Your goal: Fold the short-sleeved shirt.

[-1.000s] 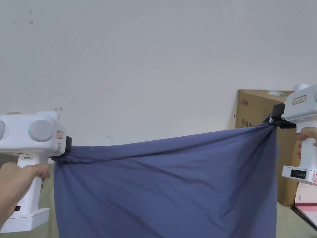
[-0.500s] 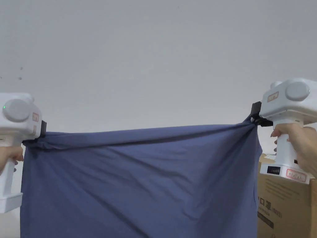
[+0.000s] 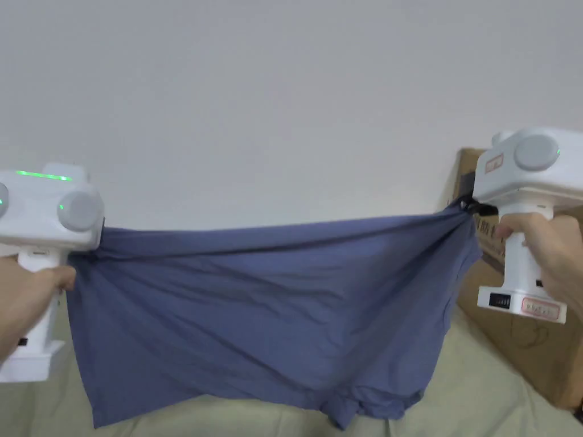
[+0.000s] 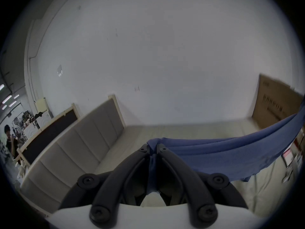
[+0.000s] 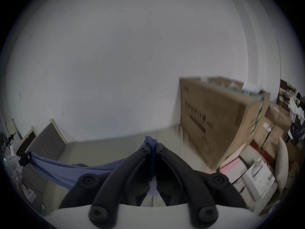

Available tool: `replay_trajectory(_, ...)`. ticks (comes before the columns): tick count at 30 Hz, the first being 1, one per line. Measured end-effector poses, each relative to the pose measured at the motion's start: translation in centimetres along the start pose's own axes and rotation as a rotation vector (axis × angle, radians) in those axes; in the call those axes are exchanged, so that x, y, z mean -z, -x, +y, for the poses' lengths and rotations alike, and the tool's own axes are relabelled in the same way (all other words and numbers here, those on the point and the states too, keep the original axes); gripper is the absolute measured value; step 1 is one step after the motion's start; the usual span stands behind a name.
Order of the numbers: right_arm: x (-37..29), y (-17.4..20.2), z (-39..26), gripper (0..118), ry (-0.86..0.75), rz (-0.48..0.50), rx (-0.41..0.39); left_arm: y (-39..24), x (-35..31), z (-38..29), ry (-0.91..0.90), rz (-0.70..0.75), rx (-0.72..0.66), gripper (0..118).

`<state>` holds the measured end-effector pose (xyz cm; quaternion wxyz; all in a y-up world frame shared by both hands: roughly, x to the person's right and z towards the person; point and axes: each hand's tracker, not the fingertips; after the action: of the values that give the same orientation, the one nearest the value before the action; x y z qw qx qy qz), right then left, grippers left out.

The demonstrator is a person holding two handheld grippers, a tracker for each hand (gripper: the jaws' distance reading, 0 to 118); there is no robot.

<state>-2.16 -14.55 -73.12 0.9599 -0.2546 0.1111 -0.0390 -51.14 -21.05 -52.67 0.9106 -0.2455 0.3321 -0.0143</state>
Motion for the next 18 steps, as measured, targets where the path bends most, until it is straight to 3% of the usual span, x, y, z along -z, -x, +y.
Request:
replay_trajectory(4,7.3,-1.2,-9.0,5,0.201,-0.035,-0.016,-2.5,5.9,-9.2,0.215,-0.047,0.084,5)
replay_trajectory(6,9.9,-2.5,-14.1,5,0.292,-0.029,0.014,-3.4,7.5,-14.4,0.316,-0.032,0.141,5)
replay_trajectory(8,11.2,-3.4,-18.8,5,0.366,-0.037,0.016,-3.5,8.1,-18.5,0.374,-0.048,0.112,5)
replay_trajectory(12,8.9,-5.3,-27.2,5,0.495,-0.046,-0.001,-2.2,6.0,-24.2,0.448,-0.083,0.093,5)
replay_trajectory(14,6.9,-6.6,-29.5,5,0.524,-0.033,0.041,-1.3,4.0,-25.8,0.474,-0.094,0.1,5)
replay_trajectory(18,0.7,-8.5,-33.4,5,0.53,-0.02,0.047,0.8,-2.1,-28.7,0.463,-0.126,0.088,5)
